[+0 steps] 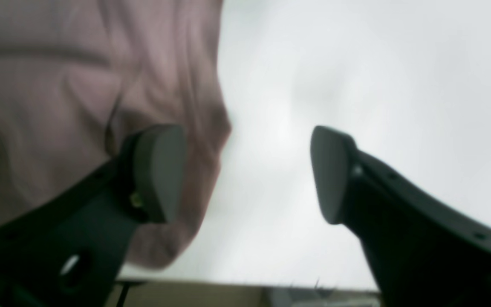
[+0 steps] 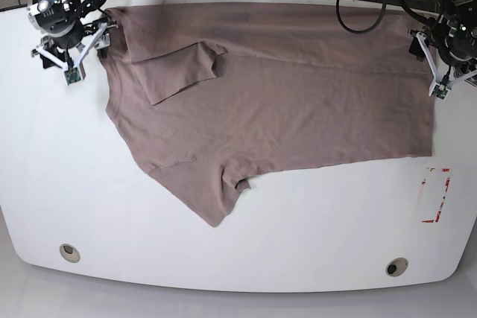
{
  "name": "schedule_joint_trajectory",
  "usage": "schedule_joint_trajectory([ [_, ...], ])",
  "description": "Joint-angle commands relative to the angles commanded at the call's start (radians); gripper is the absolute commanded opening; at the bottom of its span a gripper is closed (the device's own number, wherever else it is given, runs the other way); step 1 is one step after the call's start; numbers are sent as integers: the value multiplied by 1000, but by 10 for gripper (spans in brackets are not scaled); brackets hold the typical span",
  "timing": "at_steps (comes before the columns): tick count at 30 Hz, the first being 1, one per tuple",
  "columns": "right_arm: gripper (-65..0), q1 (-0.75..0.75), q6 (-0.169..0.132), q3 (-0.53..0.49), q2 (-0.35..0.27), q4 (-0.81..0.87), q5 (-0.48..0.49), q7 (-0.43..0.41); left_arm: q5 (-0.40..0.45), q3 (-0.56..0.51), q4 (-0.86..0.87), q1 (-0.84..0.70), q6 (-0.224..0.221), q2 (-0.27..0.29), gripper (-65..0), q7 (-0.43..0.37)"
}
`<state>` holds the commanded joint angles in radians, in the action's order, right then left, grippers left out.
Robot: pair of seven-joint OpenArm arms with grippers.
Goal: Fold the T-shirt properly
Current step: 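Move both grippers down along the shirt's sides toward the hem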
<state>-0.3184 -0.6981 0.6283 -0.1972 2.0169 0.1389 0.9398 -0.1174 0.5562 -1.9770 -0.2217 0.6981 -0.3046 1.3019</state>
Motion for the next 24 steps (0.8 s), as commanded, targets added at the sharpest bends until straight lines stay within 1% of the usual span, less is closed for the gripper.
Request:
schedule_joint_trajectory([
  [3, -162, 72, 0, -14, 0, -12, -3, 2, 5, 2, -2, 54, 0, -2, -151, 29],
  [8, -162, 199, 0, -84, -5, -78, -5, 3, 9, 60, 3, 152, 0, 3, -151, 34],
  [12, -162, 325, 0, -147, -20, -187, -5, 3, 11, 84, 8, 256, 0, 6, -151, 34],
  [15, -162, 397, 0, -164, -20, -262, -5, -2, 11, 84, 9, 301, 0, 6, -151, 31],
  [18, -162, 482, 0, -166, -17, -359, -5, -9, 11, 80, 9, 339, 0, 8, -151, 0],
  [20, -162, 543, 0, -166, -15, -453, -5, -32, 9, 78, 11, 354, 0, 15, -151, -46],
  [21, -162, 557, 0, -166, -15, -474, -5, -38, 9, 78, 12, 356, 0, 20, -151, -58],
  [22, -162, 588, 0, -166, -15, -531, -5, -63, 11, 78, 18, 361, 0, 32, -151, -89],
  [24, -162, 621, 0, -166, -15, -595, -5, -91, 11, 77, 28, 362, 0, 37, -150, -110],
])
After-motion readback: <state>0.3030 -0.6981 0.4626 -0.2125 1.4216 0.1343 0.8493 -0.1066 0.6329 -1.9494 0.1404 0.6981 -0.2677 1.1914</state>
